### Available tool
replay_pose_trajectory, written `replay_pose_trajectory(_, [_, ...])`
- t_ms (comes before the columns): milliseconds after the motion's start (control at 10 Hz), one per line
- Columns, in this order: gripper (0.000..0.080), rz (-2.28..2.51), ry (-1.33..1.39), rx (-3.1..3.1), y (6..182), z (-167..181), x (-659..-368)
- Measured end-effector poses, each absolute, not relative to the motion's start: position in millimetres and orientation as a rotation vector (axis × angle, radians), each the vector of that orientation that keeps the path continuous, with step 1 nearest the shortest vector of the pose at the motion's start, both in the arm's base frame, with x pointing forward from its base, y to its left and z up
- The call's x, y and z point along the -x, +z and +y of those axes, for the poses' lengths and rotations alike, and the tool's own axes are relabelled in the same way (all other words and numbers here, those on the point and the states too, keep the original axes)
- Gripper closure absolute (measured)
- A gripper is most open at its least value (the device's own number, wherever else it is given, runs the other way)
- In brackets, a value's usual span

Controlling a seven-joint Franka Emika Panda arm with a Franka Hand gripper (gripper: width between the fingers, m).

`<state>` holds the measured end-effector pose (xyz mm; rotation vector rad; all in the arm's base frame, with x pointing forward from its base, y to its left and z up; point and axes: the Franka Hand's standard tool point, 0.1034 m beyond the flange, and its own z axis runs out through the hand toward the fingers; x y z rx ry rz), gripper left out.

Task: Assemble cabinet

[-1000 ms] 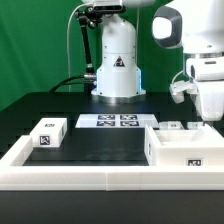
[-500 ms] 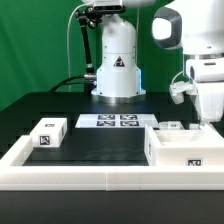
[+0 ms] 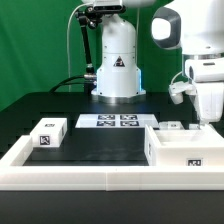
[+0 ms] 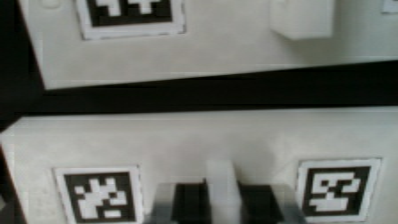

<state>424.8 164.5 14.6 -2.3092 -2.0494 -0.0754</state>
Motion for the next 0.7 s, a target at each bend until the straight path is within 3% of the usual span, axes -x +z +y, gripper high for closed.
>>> replay_pose_trajectory(200, [0.0732, -2.051, -0.076, 2.312, 17.6, 163, -423])
replay_pose_trajectory(700, [0.0731, -2.083, -0.057, 2.353, 62.2, 149, -431])
